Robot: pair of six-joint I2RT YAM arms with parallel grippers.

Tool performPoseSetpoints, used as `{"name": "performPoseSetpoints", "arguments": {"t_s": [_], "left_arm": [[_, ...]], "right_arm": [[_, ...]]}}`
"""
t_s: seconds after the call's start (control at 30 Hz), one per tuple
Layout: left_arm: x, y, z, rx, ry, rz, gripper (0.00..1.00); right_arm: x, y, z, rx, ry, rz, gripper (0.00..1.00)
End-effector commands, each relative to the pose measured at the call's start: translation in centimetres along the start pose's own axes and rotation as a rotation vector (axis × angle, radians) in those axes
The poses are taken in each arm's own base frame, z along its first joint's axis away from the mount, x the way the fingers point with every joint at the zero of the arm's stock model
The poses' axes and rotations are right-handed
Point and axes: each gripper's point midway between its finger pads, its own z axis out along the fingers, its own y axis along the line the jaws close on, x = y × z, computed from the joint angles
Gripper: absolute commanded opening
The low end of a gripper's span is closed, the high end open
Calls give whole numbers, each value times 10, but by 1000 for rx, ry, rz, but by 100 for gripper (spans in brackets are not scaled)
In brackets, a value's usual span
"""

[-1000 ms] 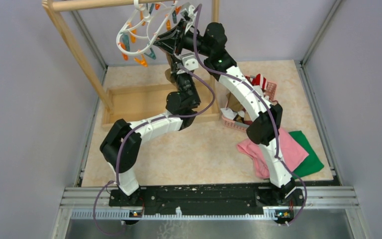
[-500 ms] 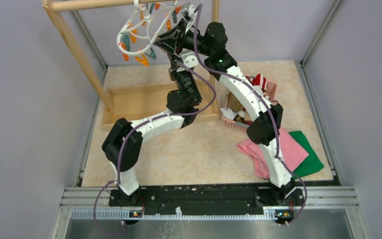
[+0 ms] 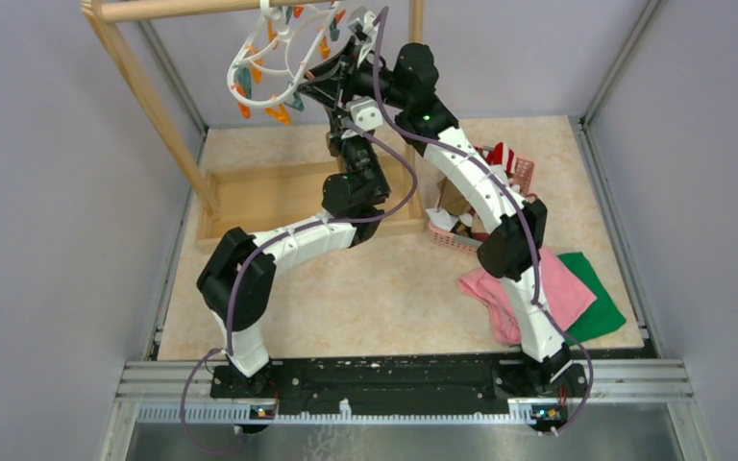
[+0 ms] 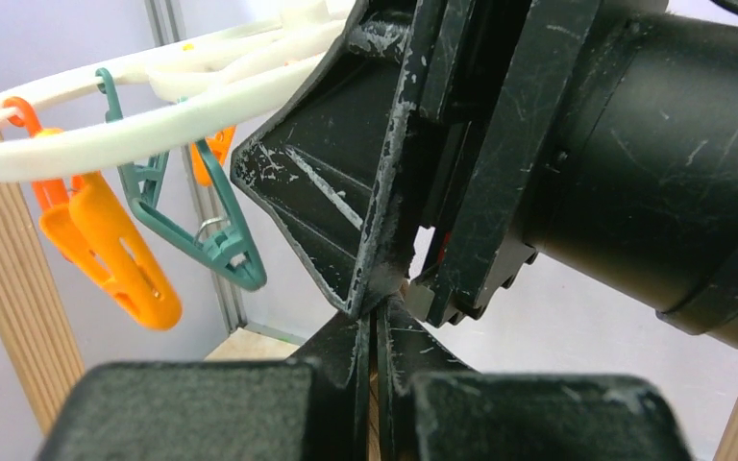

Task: Clip the socks to the hanger
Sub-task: Clamp the sock onto the hanger.

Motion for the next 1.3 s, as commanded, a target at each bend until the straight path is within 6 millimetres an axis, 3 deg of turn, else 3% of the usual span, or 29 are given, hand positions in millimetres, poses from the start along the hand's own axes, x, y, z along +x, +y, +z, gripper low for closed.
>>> {"name": "performPoseSetpoints", "arguments": {"t_s": [0.0, 0.23, 0.3, 0.43, 0.53, 0.57, 0.6, 0.7, 0.9, 1.1, 1.27], "left_arm": [[-19, 6, 4, -35, -29, -92, 0], [-19, 6, 4, -33, -24, -95, 4], [-19, 4, 4, -24, -20, -97, 20], [-22, 1, 0, 0, -19, -112, 44], [-27, -1, -5, 28, -21, -137, 52], [-27, -3, -8, 44, -20, -146, 55], [-28, -4, -10, 62, -19, -157, 59], [-27, -12, -22, 143, 0, -174, 67], [-12, -37, -57, 419, 79, -232, 79], [-2, -43, -102, 683, 113, -279, 86], [15, -54, -165, 1025, 173, -264, 88]], "right_arm": [[-20, 8, -10, -6, 3, -2, 43], [-25, 11, -12, -8, 7, -15, 60], [-28, 12, -14, -6, 9, -20, 65], [-33, 10, -20, -1, 22, -33, 74], [-38, 11, -28, -15, 36, -55, 80], [-35, 10, -31, -12, 58, -49, 95], [-34, 9, -35, -12, 73, -50, 98], [-35, 8, -46, -12, 111, -64, 99], [-40, -2, -78, 23, 185, -87, 98], [-42, -5, -113, 31, 262, -103, 99], [-31, -3, -148, 54, 379, -133, 99]]}}
